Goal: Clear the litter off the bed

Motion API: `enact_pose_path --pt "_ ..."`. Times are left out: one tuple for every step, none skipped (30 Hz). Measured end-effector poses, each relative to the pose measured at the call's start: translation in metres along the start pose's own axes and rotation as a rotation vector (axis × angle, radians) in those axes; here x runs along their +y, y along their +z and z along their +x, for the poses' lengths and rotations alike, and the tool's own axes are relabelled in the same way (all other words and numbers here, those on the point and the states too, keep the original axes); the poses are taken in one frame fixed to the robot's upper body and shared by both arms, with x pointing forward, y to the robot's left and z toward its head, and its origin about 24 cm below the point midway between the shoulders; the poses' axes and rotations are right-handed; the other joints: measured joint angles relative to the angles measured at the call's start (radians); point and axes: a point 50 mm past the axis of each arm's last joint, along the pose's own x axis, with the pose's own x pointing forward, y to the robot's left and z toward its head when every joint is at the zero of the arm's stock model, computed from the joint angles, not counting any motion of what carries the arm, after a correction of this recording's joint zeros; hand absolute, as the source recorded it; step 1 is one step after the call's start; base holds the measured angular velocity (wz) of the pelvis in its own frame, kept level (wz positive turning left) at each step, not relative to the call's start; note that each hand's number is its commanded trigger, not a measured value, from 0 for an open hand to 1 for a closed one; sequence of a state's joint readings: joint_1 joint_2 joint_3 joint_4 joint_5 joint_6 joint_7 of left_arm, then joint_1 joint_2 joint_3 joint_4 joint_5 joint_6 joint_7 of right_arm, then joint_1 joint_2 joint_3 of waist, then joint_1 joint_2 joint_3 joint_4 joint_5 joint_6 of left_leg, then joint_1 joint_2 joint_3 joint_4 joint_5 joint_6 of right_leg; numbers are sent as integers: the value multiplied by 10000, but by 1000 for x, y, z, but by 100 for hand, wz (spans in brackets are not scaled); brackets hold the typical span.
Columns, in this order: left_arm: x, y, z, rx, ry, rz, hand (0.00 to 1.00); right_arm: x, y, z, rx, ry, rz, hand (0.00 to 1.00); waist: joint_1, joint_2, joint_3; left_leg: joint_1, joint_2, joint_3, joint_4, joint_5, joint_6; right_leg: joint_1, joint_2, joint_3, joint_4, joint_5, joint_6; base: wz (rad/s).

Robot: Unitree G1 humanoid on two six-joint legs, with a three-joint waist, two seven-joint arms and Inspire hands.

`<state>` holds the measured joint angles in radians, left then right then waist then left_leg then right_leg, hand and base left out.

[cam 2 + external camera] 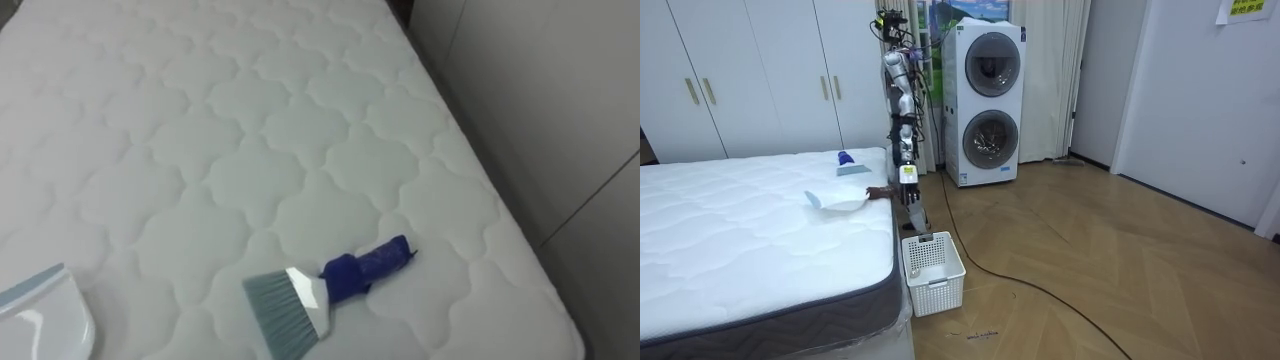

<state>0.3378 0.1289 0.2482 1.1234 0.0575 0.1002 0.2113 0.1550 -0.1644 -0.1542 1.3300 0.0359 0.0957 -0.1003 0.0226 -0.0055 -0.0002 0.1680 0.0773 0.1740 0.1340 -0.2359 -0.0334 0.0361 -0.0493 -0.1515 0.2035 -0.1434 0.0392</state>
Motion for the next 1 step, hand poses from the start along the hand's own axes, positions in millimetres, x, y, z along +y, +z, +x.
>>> enact_pose_path --pt "-1 -1 0 89 -114 46 0 2 0 0 19 212 -180 0 6 -5 1 1 2 32 2 0 0 -13 4 27 1 1 0 -6"
